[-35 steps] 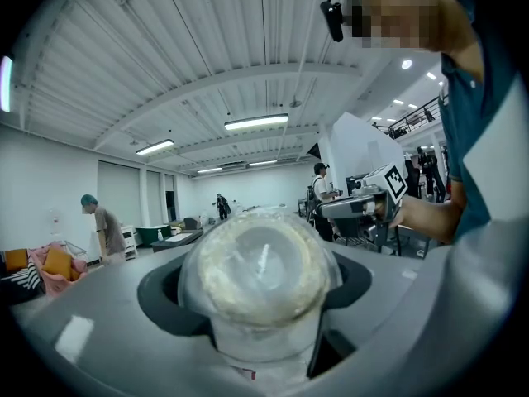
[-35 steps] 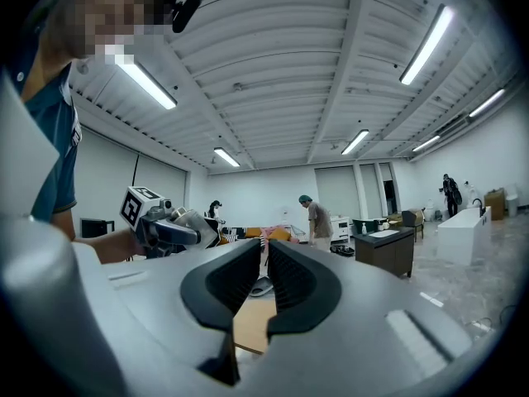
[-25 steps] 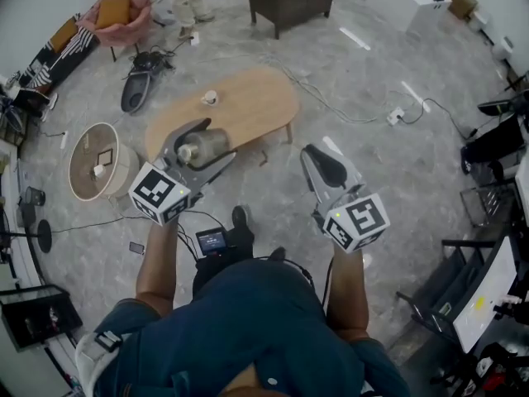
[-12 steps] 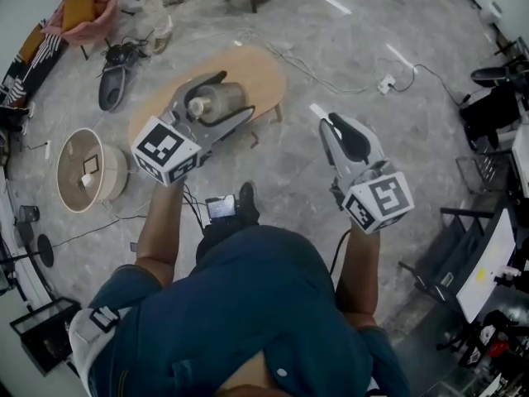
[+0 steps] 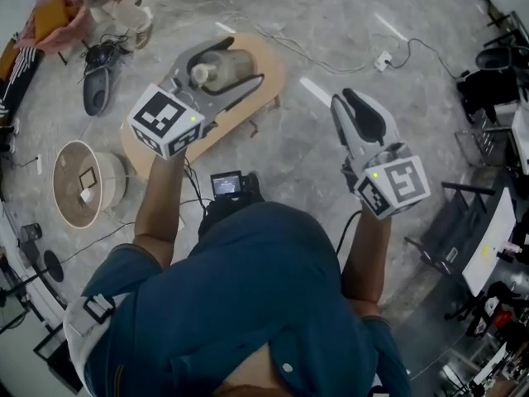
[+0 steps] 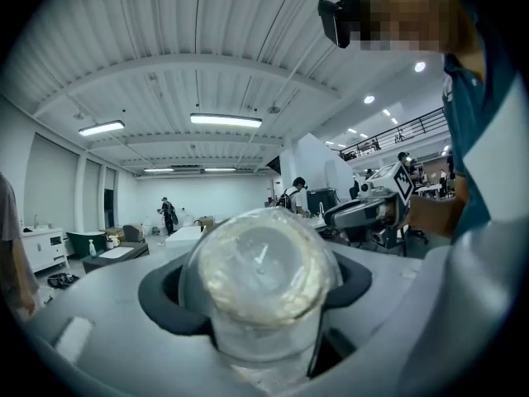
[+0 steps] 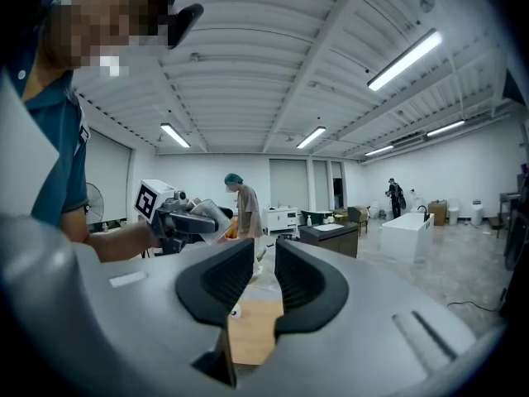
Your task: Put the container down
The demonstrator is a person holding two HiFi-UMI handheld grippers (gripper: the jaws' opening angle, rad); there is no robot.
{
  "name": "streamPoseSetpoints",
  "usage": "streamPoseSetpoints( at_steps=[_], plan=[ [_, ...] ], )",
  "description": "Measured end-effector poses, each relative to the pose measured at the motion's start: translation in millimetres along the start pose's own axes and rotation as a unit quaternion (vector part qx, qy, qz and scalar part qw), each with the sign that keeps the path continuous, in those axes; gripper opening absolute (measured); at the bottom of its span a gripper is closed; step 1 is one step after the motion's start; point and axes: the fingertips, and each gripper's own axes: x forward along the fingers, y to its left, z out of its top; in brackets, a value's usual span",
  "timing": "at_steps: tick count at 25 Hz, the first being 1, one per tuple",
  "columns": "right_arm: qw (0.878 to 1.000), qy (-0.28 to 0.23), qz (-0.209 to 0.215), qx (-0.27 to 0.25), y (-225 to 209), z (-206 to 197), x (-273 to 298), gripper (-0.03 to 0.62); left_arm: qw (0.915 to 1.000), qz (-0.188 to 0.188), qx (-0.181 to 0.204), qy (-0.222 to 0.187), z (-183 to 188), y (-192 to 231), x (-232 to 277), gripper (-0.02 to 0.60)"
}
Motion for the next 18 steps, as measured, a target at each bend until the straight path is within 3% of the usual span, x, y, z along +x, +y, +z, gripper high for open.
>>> streamPoseSetpoints(
  at_steps=[7,18],
  plan=[
    [1.0,0.013,-0.014,-0.007,-3.4,5.9,54.9,0.066,0.9998,-0.013,-0.008,-0.012,-10.3,54.9,1.3,0.333],
    [0.999,0.024,0.03,-0.003,-17.1,4.8,130.3,0.066,0.9992,0.032,-0.024,-0.001,-30.6,117.6,-7.8,0.333]
  ],
)
